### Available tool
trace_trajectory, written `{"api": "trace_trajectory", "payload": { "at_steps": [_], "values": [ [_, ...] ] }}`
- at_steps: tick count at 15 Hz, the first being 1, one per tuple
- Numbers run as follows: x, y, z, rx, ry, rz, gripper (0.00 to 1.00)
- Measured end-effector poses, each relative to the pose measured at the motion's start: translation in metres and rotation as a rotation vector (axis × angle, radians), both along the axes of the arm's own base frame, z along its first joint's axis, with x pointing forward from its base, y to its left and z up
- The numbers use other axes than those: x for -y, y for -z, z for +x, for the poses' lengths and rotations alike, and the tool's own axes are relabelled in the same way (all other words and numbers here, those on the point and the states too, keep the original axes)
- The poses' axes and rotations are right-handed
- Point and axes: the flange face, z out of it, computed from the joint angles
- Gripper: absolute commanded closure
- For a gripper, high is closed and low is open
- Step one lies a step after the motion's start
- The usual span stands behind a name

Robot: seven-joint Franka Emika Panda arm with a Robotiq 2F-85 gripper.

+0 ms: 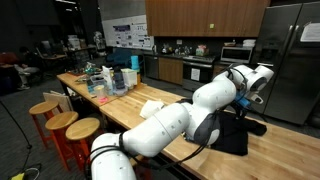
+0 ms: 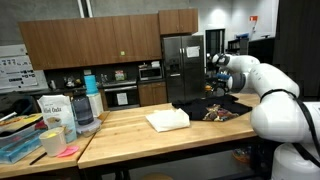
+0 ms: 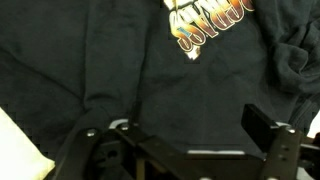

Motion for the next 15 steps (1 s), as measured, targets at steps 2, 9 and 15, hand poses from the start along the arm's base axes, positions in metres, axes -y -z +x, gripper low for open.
{"api": "trace_trajectory", "payload": {
  "at_steps": [2,9,15],
  "values": [
    [0.009,-0.005,-0.003,0.012,0.013,-0.013,0.0],
    [0.099,-0.051,-0.043,0.097,0.195,-0.093,0.0],
    [0.126,-0.049,-0.061,0.073,0.263,-0.099,0.0]
  ]
}}
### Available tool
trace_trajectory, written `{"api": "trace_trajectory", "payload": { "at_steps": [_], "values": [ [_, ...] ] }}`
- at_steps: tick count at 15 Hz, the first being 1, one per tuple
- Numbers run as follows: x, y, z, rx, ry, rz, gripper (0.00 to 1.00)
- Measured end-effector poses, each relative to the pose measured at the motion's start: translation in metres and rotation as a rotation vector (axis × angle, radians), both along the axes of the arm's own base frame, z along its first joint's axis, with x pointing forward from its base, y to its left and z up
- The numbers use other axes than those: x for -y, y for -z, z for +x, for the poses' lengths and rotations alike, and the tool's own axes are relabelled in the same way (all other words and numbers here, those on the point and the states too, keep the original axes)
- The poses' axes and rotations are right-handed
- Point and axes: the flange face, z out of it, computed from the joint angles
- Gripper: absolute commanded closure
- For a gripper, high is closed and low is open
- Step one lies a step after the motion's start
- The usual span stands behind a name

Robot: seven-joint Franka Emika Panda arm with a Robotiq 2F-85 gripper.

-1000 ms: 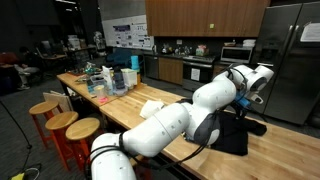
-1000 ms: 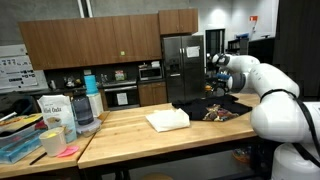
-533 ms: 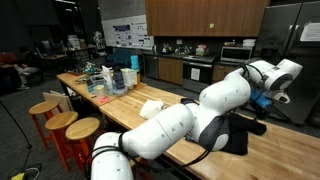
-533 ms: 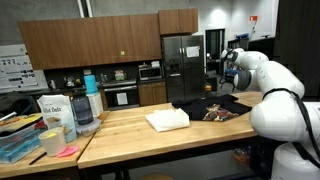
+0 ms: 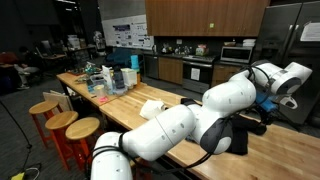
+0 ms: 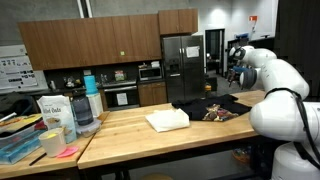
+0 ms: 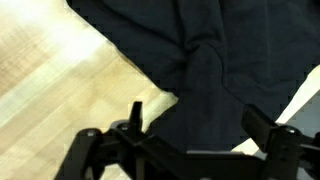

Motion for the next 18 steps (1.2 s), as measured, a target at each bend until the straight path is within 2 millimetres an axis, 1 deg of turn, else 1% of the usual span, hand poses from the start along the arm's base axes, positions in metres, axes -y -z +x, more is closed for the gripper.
{"api": "trace_trajectory", "payload": {
  "at_steps": [7,9,12,16,18],
  "values": [
    [-0.021,0.043,0.015,-0.075,0.044,0.041,0.0],
    [-0.021,0.053,0.018,-0.085,0.085,0.043,0.0],
    [-0.015,0.061,0.021,-0.083,0.183,0.033,0.0],
    [-0.007,0.067,0.026,-0.059,0.305,0.008,0.0],
    [-0.007,0.07,0.029,-0.057,0.344,0.002,0.0]
  ]
}}
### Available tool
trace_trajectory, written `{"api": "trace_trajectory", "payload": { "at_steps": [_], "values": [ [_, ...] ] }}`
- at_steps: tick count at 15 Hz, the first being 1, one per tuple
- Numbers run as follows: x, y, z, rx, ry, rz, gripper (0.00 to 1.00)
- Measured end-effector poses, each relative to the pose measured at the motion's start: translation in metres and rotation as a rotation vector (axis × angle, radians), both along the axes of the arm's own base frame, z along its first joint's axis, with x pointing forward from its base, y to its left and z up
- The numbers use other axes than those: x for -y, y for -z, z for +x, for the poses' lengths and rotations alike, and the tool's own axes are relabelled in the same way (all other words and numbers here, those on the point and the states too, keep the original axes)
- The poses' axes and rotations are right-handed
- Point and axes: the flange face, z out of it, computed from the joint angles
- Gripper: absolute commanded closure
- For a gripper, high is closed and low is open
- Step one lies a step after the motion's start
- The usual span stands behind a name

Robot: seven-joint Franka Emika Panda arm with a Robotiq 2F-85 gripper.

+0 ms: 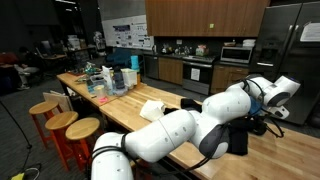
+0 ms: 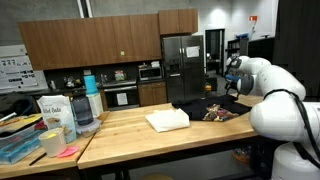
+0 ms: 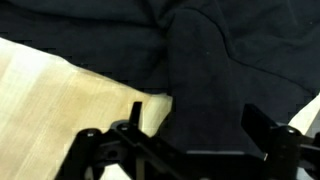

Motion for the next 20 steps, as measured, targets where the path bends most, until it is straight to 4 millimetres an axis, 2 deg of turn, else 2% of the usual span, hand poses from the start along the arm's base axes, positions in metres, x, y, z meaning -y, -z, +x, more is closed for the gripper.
{"api": "trace_trajectory", "payload": {
  "at_steps": [5,6,8,9,13,17,18,20],
  "values": [
    [-0.01,0.015,0.008,-0.028,0.055,-0.009,0.02],
    [-0.012,0.018,0.01,-0.036,0.062,-0.01,0.26],
    [-0.017,0.022,0.013,-0.051,0.074,-0.015,0.29],
    [-0.02,0.024,0.014,-0.058,0.078,-0.018,0.35],
    [-0.026,0.03,0.017,-0.076,0.086,-0.025,0.67],
    [-0.026,0.027,0.017,-0.069,0.086,-0.028,0.95],
    [-0.025,0.025,0.018,-0.063,0.086,-0.028,0.99],
    [-0.026,0.018,0.021,-0.024,0.067,-0.029,1.0]
  ]
}}
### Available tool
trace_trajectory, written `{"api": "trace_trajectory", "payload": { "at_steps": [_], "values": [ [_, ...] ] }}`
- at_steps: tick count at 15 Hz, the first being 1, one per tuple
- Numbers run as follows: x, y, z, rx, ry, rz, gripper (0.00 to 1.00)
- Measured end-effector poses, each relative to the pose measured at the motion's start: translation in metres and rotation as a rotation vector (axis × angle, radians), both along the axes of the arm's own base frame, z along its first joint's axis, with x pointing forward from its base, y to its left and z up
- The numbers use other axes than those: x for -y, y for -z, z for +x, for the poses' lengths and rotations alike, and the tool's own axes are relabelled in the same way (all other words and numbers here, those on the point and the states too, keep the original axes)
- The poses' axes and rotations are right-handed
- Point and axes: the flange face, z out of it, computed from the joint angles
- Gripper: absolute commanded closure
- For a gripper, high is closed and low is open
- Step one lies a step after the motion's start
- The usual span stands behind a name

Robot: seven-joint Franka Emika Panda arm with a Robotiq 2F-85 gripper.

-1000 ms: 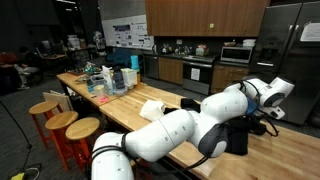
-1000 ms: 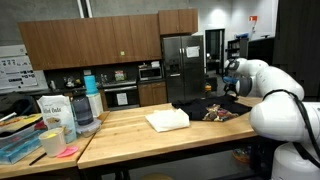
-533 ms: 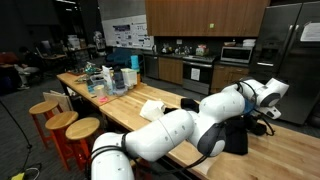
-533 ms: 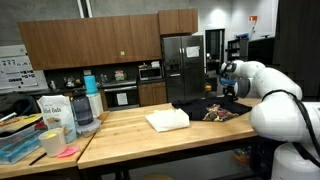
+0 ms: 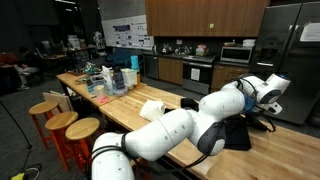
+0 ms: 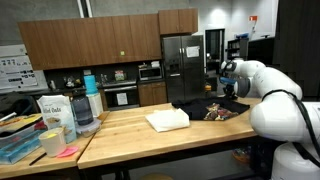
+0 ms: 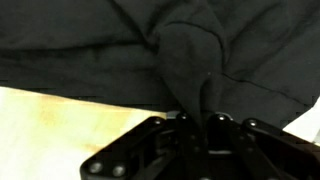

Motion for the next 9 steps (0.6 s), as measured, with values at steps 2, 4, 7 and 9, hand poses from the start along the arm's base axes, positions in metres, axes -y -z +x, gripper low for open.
{"api": "trace_trajectory", "payload": {
  "at_steps": [2,4,7,9],
  "values": [
    [-0.002,-0.018,0.005,0.064,-0.055,-0.016,0.97],
    [-0.01,-0.043,0.012,0.128,-0.132,-0.046,0.97],
    [-0.034,-0.082,0.023,0.197,-0.278,-0.087,0.97],
    [-0.057,-0.101,0.031,0.224,-0.386,-0.106,0.97]
  ]
}}
